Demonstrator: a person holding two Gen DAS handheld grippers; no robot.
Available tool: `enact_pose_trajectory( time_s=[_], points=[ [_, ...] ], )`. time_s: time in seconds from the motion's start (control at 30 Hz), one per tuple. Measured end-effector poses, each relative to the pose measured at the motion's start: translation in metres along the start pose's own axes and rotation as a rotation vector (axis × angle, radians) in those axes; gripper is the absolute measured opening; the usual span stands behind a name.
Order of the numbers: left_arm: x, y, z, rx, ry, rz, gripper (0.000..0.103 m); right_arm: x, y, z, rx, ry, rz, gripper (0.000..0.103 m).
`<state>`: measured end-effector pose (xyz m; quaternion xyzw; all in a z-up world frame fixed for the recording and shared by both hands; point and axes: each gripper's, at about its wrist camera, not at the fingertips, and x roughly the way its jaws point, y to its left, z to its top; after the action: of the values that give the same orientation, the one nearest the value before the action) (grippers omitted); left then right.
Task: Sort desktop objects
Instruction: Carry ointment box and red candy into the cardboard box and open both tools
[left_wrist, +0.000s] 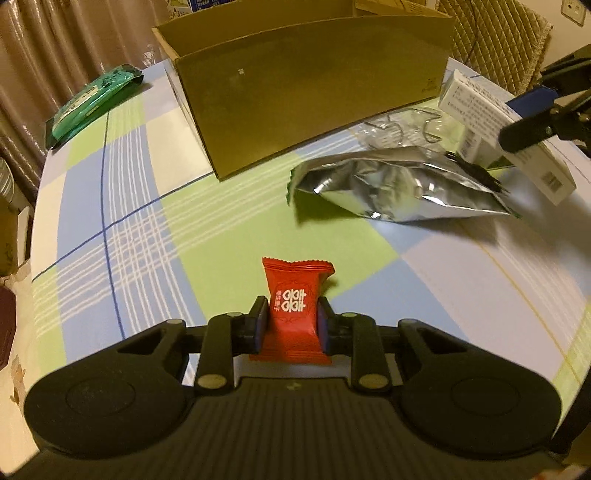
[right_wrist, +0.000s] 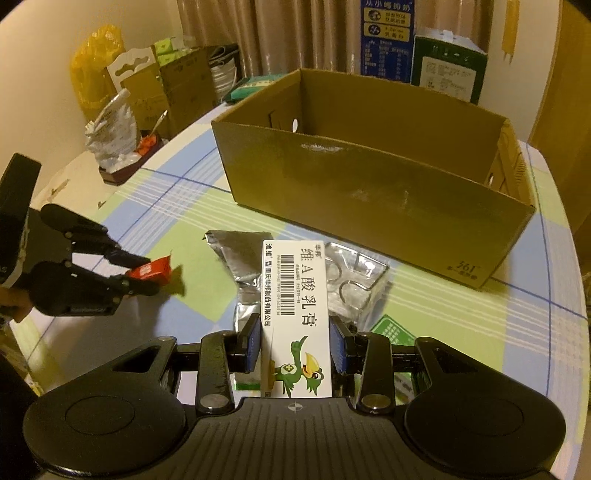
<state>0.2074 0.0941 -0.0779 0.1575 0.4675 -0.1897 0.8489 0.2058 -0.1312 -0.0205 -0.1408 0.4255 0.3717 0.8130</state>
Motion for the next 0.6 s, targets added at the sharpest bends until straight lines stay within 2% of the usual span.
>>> enact_pose_trajectory(
  time_s=[0.17, 0.33, 0.6],
  points=[
    [-0.027, -0.004, -0.004, -0.016, -0.022, 0.009, 0.022, -0.019, 0.001, -0.004, 0.012, -0.020, -0.006, 0.035],
    [-0.055, -0.010, 0.008, 0.010, -0.057, 0.024, 0.022, -0.035, -0.005, -0.004, 0.031, -0.043, -0.012, 0.035],
    [-0.084, -0.015, 0.064, 0.066, -0.133, 0.038, 0.022, -0.057, -0.025, 0.021, 0.036, -0.097, -0.046, 0.035]
  ],
)
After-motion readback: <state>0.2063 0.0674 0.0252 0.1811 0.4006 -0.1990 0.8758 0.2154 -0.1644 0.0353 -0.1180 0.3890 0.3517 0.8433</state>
